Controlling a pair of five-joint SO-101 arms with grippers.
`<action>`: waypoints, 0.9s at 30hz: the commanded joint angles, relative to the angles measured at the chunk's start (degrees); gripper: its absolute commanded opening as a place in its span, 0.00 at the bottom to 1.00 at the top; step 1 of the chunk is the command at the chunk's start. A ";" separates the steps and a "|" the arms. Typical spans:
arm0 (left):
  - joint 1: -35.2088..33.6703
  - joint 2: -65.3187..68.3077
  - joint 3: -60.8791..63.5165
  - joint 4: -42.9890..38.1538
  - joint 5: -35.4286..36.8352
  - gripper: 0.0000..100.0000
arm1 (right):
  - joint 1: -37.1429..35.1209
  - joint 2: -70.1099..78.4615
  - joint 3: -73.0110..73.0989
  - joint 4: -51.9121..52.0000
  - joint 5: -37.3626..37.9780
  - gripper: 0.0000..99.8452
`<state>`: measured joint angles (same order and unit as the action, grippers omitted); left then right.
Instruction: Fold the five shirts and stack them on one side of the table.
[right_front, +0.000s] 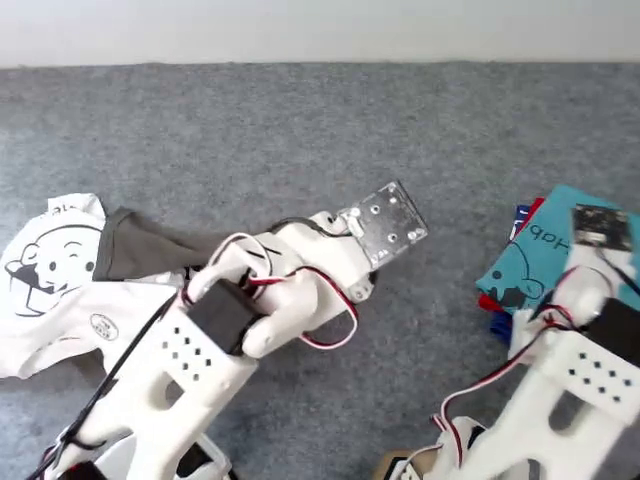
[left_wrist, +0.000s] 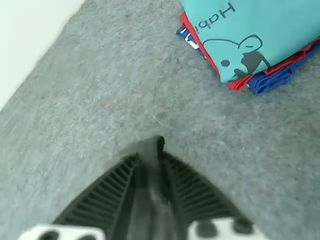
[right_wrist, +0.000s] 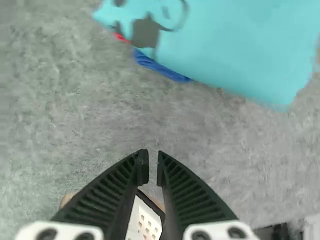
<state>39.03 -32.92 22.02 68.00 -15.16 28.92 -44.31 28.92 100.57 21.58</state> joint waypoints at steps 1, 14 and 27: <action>-4.13 0.00 -4.97 5.27 2.02 0.14 | -6.81 -0.57 -0.26 1.98 -0.18 0.05; -31.74 0.00 -9.10 18.64 3.25 0.17 | -28.62 9.98 -0.88 -2.24 -0.18 0.05; -69.54 0.35 -6.11 20.66 2.73 0.17 | -54.90 36.70 -11.96 -3.47 -1.32 0.06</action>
<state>-24.70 -32.57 15.25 90.15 -12.44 -21.98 -11.43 21.10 98.29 21.58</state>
